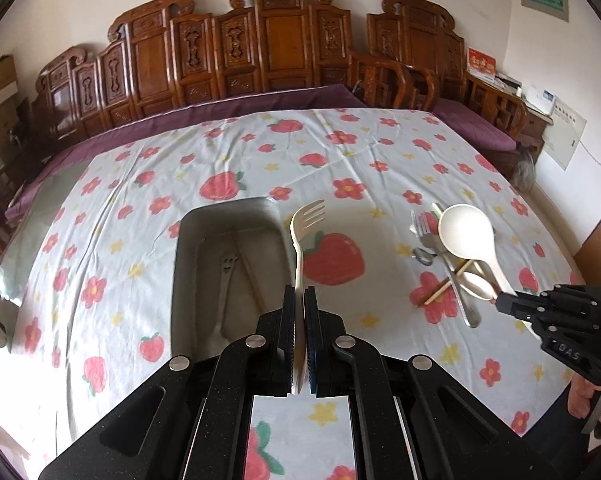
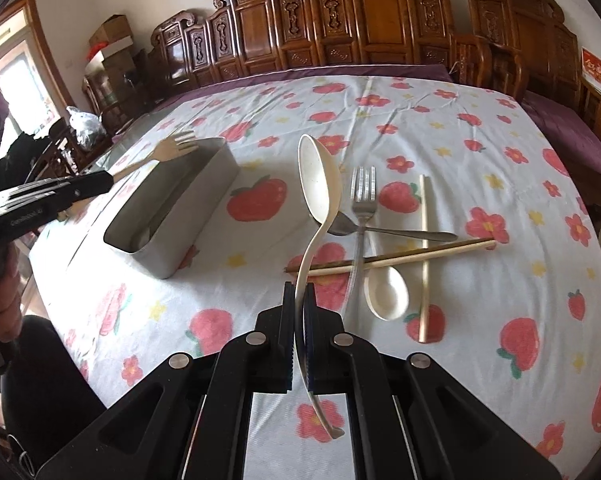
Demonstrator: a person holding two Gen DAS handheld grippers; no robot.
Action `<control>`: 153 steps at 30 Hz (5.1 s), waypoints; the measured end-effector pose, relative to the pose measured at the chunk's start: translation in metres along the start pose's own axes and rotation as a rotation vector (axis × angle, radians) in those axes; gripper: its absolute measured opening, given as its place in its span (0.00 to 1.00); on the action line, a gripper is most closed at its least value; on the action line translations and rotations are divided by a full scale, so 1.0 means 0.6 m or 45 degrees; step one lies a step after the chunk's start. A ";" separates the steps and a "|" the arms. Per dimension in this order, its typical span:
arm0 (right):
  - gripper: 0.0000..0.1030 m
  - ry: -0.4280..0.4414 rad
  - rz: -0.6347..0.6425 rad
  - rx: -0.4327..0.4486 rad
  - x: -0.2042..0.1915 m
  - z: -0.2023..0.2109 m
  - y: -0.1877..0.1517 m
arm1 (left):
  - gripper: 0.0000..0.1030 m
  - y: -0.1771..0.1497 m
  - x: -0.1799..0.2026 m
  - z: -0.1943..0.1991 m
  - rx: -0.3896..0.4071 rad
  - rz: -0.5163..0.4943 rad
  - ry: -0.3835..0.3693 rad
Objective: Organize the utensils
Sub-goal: 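Release the white fork into the steel tray with the left gripper while the right holds the spoon, then lower the white spoon into the steel tray and open the right gripper, then grasp the steel fork from the sheet with the right gripper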
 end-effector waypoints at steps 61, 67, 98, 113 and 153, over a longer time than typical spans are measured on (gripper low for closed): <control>0.05 0.189 0.016 -0.086 -0.253 -0.225 0.110 | 0.16 0.020 -0.199 -0.042 0.110 0.065 0.145; 0.05 0.187 0.021 -0.109 -0.274 -0.257 0.106 | 0.16 0.022 -0.222 -0.038 0.106 0.101 0.148; 0.14 -0.030 0.069 0.021 -0.070 -0.063 0.089 | 0.16 0.024 -0.148 -0.012 0.172 0.035 0.041; 0.19 -0.250 0.025 -0.027 0.075 -0.011 0.023 | 0.24 -0.010 -0.028 -0.022 0.128 -0.039 -0.121; 0.08 -0.291 0.052 -0.172 0.060 -0.164 0.047 | 0.52 -0.064 0.089 -0.056 0.067 -0.178 -0.166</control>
Point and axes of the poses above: each gripper's, at about its wrist camera, not at the fingertips, and z roughly against the way its jaws point, x to its right, y to its top, the point moved 4 cm from there along -z, roughly the way its jaws point, and after that the axes turned 12 degrees about x, right-handed, at the moved point
